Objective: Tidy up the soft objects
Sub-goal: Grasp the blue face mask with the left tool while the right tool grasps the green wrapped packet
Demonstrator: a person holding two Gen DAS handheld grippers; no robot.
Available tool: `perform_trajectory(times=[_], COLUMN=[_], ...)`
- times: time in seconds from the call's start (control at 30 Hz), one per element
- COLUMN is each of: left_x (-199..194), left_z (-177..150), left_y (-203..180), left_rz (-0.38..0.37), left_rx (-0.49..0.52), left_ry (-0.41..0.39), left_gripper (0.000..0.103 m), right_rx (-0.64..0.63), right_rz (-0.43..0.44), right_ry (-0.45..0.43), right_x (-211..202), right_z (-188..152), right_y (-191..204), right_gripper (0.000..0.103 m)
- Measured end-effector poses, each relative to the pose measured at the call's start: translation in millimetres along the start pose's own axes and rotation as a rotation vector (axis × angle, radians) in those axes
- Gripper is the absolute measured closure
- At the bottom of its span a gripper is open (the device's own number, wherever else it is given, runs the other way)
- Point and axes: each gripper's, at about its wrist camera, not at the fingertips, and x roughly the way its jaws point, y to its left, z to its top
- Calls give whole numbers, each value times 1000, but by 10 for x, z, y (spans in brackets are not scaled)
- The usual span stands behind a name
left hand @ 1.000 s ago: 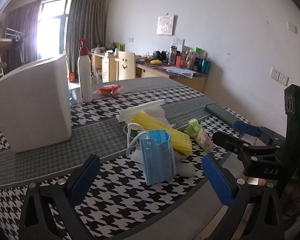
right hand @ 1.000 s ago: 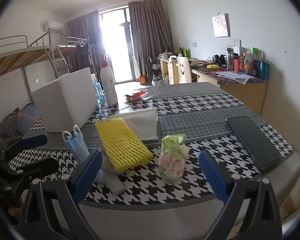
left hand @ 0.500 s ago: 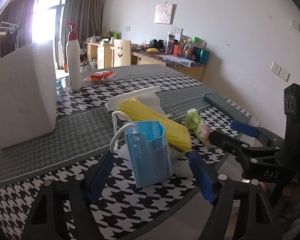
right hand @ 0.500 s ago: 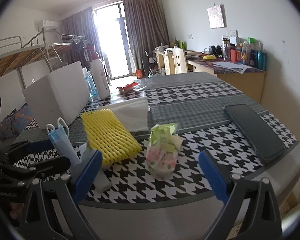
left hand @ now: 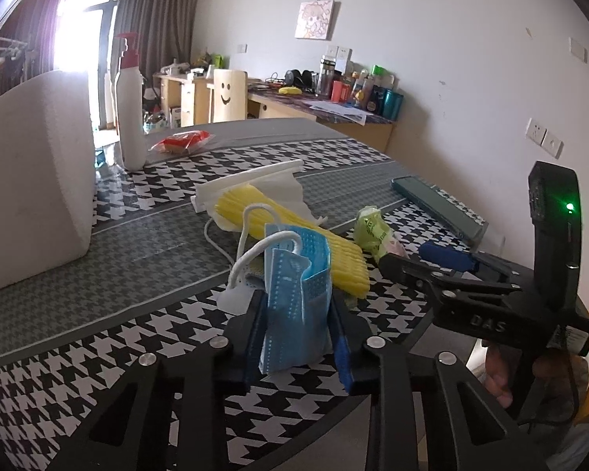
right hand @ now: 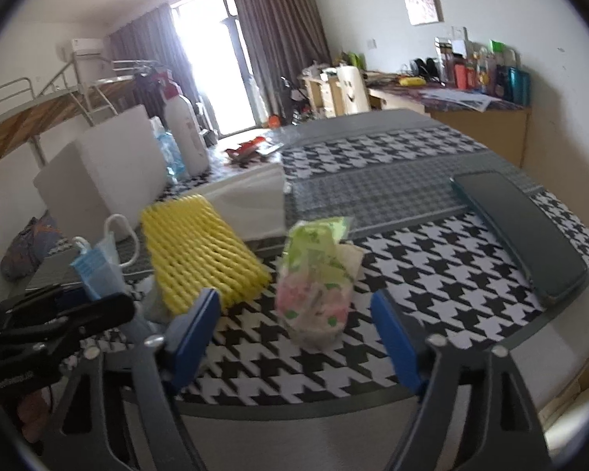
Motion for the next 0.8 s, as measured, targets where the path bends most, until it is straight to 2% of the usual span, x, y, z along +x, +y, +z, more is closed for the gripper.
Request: perform_trajectory(times=[0.13,0.23,0.3,0.5,0.8], left_x=[19,38,28,-20,-277], left_z=[5,11,10,20,134], left_y=[12,23,13,46,45], left_rz=[4,5,1,-17,-40], left_rx=[4,6,12,-1,15], left_ry=[7,14,12,12,-43], left_gripper=[78,84,87,91,91], right_rx=[3,-3,-10,-14,9], right_rz=[-35,-73,-87,-91,-70], right_ry=[22,42,45,50,21], right_x=[58,114,130,123,16], right_z=[-2,-3,8,8,47], right_y=[-29,-34,-33,-43,-48], right_gripper=[33,46,62,69,69])
